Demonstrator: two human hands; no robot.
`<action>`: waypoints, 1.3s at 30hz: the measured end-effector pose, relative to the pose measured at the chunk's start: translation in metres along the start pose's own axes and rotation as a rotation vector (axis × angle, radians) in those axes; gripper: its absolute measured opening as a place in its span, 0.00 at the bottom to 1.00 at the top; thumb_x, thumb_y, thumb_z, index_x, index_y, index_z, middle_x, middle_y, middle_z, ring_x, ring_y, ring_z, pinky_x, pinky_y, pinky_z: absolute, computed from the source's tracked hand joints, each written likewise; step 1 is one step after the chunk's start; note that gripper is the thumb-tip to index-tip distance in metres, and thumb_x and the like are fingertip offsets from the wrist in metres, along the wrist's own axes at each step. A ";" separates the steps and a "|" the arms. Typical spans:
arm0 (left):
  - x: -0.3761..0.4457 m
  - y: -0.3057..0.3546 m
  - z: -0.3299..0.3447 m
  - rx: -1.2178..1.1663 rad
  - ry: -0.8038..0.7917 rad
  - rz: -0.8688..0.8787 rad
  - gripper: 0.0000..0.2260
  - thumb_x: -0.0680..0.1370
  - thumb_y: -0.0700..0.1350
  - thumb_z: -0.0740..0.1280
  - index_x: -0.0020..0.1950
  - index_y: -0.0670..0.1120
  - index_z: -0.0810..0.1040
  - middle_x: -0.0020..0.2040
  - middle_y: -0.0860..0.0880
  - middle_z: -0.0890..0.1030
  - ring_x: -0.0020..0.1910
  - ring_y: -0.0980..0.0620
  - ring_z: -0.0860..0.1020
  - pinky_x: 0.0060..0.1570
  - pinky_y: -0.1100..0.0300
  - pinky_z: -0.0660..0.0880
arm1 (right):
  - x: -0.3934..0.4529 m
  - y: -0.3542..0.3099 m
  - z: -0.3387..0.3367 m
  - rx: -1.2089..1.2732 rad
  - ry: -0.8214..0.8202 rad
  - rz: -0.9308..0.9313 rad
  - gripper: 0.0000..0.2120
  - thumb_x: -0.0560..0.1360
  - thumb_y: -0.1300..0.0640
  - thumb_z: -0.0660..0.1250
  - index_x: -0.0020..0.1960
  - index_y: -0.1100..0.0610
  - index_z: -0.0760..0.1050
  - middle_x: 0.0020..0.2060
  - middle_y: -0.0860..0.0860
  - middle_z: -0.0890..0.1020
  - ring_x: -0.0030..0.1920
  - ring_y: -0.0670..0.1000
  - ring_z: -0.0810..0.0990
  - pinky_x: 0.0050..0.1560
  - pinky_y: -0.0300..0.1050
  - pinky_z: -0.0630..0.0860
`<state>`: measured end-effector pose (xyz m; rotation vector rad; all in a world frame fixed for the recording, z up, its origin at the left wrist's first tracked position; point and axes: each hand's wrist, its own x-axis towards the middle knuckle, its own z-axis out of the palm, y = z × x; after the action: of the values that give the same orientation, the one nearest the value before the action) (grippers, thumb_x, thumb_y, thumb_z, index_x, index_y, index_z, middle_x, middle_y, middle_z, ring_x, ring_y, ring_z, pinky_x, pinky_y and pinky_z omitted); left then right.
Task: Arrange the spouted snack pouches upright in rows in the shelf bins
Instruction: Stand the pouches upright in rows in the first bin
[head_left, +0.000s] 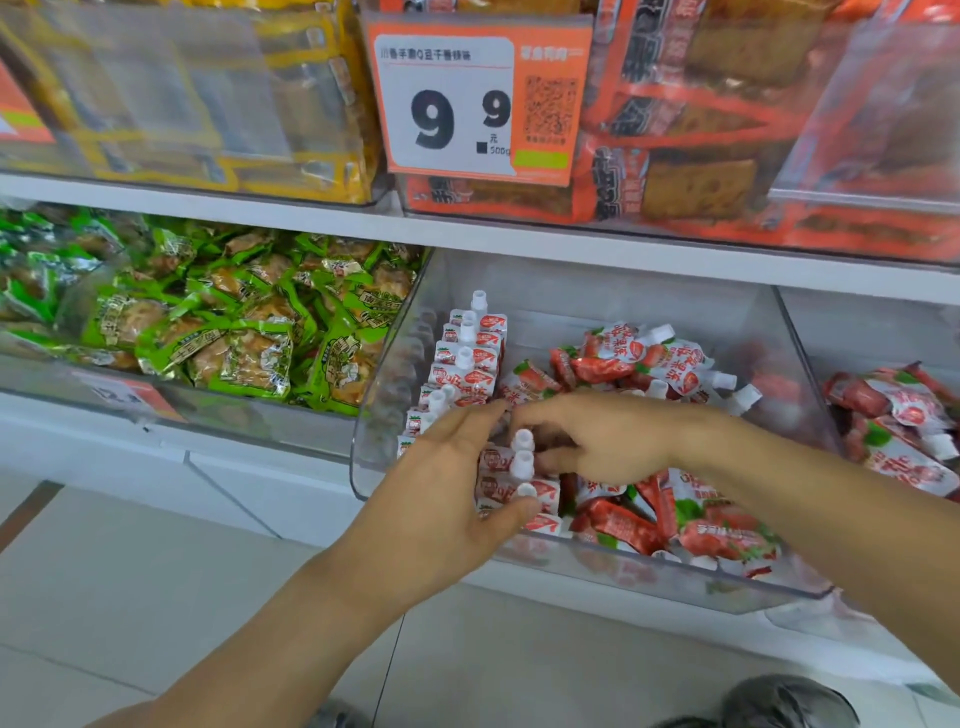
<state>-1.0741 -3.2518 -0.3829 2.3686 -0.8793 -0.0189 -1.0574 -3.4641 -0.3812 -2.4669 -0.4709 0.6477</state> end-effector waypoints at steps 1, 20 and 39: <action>0.001 0.001 0.000 -0.007 -0.020 0.005 0.37 0.71 0.59 0.73 0.75 0.50 0.64 0.68 0.57 0.71 0.66 0.60 0.68 0.59 0.81 0.56 | -0.002 0.000 -0.001 0.038 -0.044 0.001 0.15 0.79 0.58 0.65 0.61 0.40 0.71 0.56 0.43 0.82 0.57 0.45 0.80 0.59 0.51 0.77; 0.004 -0.004 0.007 0.020 -0.072 0.117 0.24 0.75 0.60 0.67 0.68 0.53 0.73 0.60 0.57 0.74 0.58 0.61 0.73 0.56 0.70 0.68 | 0.063 0.002 -0.035 -0.365 0.075 0.347 0.38 0.71 0.49 0.75 0.72 0.57 0.60 0.46 0.49 0.72 0.45 0.51 0.76 0.41 0.44 0.73; 0.004 -0.001 0.004 -0.298 0.103 -0.059 0.20 0.71 0.60 0.72 0.59 0.51 0.78 0.49 0.57 0.80 0.49 0.61 0.79 0.52 0.63 0.77 | -0.011 -0.021 -0.042 -0.108 0.593 0.232 0.15 0.71 0.50 0.70 0.52 0.57 0.73 0.43 0.55 0.80 0.46 0.58 0.79 0.44 0.53 0.75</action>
<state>-1.0709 -3.2561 -0.3856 2.0962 -0.7042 -0.0482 -1.0482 -3.4696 -0.3344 -2.6740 0.0133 -0.0468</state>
